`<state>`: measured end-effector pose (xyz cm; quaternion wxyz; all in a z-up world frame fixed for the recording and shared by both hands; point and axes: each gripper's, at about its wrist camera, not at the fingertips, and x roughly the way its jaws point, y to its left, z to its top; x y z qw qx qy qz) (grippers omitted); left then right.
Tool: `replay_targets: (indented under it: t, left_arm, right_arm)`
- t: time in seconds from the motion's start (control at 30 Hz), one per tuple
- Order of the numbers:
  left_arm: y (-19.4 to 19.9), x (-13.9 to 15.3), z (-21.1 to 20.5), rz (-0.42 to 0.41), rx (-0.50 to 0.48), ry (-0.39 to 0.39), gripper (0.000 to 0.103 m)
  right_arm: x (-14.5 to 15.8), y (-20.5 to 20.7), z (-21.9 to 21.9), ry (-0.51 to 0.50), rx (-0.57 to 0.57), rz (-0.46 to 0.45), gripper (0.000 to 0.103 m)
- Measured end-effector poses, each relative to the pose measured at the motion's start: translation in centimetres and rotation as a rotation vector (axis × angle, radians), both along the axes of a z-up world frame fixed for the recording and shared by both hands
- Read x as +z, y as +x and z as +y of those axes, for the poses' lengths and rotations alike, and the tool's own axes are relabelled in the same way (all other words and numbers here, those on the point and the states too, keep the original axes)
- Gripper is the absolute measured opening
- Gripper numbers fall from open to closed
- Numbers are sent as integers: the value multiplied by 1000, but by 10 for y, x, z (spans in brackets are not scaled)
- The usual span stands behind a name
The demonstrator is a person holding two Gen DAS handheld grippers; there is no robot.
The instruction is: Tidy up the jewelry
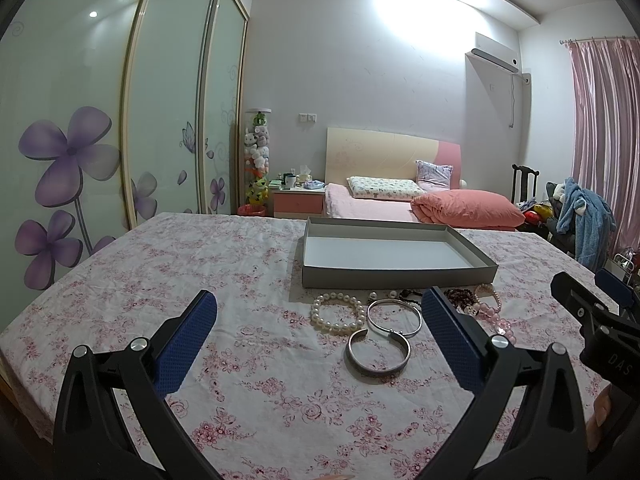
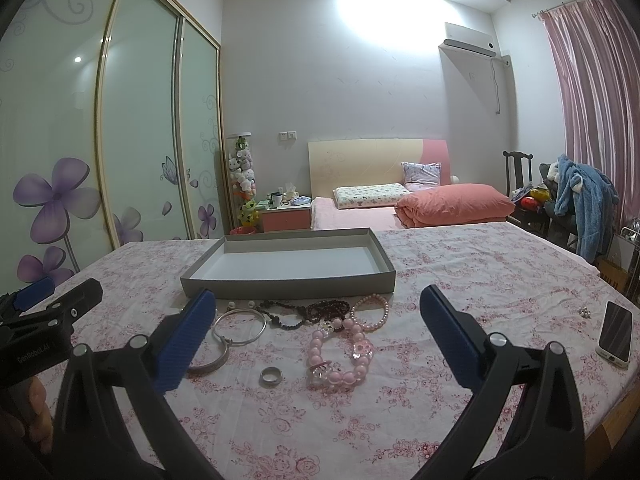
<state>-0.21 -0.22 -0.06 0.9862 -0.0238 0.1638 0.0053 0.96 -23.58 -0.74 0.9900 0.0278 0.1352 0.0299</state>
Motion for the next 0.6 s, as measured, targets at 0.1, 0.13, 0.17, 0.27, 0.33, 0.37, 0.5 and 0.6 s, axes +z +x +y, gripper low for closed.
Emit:
replay_targets:
  t: [0.1,0.13,0.17,0.27,0.33,0.37,0.5,0.6]
  left_arm:
    - [0,0,0,0,0,0,101]
    - [0,0,0,0,0,0,101]
    - [0,0,0,0,0,0,101]
    - [-1,0,-1,1,0,0,101]
    - [-1,0,-1,1,0,-1,101]
    - [-1,0,-1,1,0,0,101]
    - [-1,0,-1,2,0,-1,101]
    - [-2,0,-1,2,0,-1,101]
  right_arm:
    - [0,0,0,1,0,1,99]
    - [0,0,0,1,0,1,99]
    - [0,0,0,1,0,1,99]
    - [0,0,0,1,0,1,99]
    - [0,0,0,1,0,1,99]
    - [0,0,0,1,0,2,99]
    - [0,0,-1,2,0,2,99]
    - [0,0,-1,2,0,2,99]
